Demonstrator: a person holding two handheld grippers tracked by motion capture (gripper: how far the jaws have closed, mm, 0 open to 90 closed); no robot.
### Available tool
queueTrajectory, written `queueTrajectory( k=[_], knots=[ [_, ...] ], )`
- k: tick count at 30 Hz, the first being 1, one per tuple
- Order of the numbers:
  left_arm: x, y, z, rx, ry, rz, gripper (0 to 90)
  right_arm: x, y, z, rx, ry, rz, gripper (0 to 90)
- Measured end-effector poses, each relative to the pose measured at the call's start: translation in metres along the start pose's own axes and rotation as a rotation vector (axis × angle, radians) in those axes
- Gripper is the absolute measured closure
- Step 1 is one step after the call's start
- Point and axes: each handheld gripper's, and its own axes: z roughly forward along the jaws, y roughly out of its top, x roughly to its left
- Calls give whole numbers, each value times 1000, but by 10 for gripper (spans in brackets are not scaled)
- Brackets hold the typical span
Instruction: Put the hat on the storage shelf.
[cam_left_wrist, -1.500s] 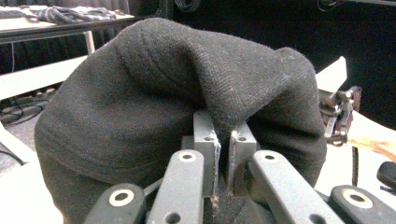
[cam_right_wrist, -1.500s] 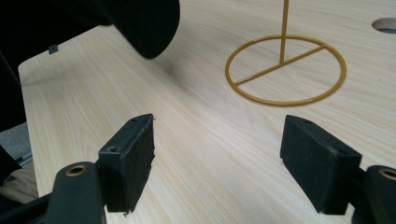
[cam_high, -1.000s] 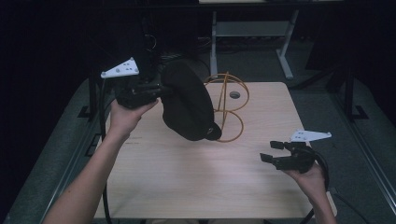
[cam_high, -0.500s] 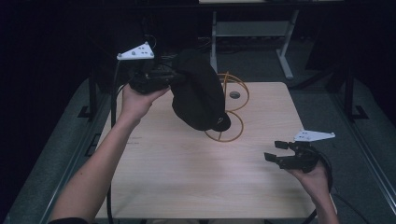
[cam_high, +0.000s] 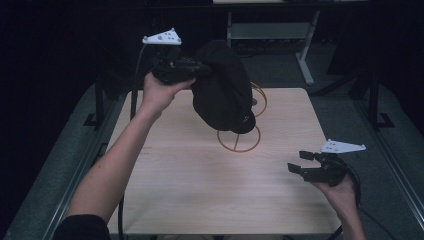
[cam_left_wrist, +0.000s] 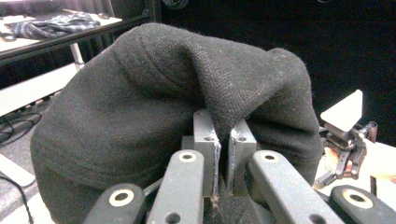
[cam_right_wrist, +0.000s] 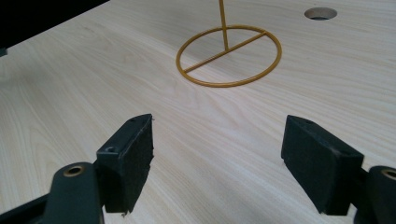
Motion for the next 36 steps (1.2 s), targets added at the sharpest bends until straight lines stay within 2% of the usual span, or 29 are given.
queueTrajectory(
  k=[4, 9, 16, 19, 23, 30, 36],
  knots=[
    [4, 11, 9, 2, -15, -5, 857, 0, 0, 0, -1, -1, 4, 249],
    [4, 24, 23, 34, -30, 13, 857, -2, 0, 0, -2, -11, 5, 249],
    [8, 33, 45, 58, -32, 1, 857, -3, -1, -1, -7, -22, 5, 249],
    [11, 34, 54, 72, -27, -11, 857, -4, -2, -1, -5, -18, 7, 249],
    [14, 36, 64, 113, -19, -5, 857, -6, -3, -1, -5, -9, 7, 249],
    [18, 36, 85, 138, -25, -27, 857, -8, -4, 0, -3, -1, 16, 249],
    [20, 34, 105, 180, -16, -24, 858, -10, -5, 1, -1, -1, 21, 249]
  ],
)
